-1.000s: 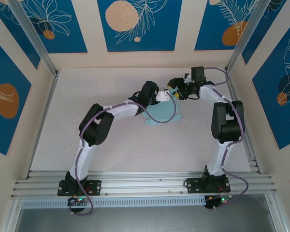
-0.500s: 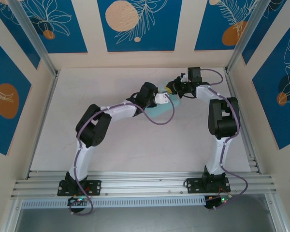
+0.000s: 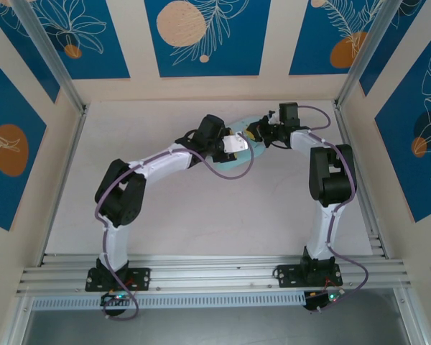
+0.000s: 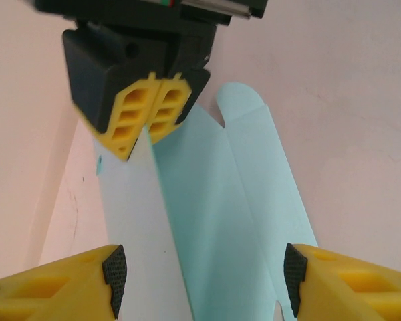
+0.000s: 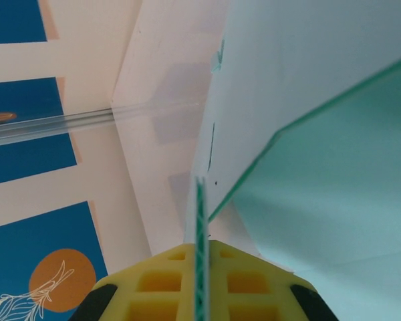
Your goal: Fold the paper box
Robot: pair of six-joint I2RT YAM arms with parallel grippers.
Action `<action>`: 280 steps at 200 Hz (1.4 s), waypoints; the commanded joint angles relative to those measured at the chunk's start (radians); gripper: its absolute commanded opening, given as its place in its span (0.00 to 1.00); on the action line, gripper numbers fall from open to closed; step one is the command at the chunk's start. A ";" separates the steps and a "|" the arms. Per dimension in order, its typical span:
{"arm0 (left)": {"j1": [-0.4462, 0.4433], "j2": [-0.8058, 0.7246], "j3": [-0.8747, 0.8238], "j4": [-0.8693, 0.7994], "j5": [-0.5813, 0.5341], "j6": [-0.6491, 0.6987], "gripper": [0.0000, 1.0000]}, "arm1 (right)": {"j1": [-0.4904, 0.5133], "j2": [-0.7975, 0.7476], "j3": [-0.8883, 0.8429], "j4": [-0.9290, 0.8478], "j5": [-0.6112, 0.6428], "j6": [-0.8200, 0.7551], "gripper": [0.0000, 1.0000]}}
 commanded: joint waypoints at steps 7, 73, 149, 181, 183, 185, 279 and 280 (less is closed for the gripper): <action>0.010 0.001 0.010 -0.095 -0.029 0.030 0.62 | 0.009 -0.053 -0.054 -0.003 -0.013 0.023 0.00; -0.038 0.033 -0.018 -0.024 -0.124 0.141 0.52 | 0.020 -0.115 -0.138 -0.002 -0.009 0.044 0.00; -0.092 0.035 -0.098 0.185 -0.280 0.184 0.09 | 0.035 -0.214 -0.222 -0.046 0.006 -0.008 0.08; -0.075 -0.013 -0.080 0.095 -0.200 0.121 0.00 | 0.035 -0.353 -0.287 -0.167 0.073 -0.120 0.28; -0.071 -0.015 -0.075 0.079 -0.194 0.116 0.00 | 0.035 -0.363 -0.293 -0.180 0.080 -0.128 0.30; -0.070 -0.018 -0.068 0.065 -0.183 0.110 0.00 | 0.034 -0.372 -0.298 -0.189 0.087 -0.136 0.31; 0.098 0.269 0.647 -0.825 0.306 0.039 0.00 | -0.022 -0.662 -0.394 -0.447 0.251 -0.370 0.46; 0.099 0.274 0.657 -0.829 0.306 0.040 0.00 | -0.022 -0.660 -0.393 -0.446 0.251 -0.371 0.46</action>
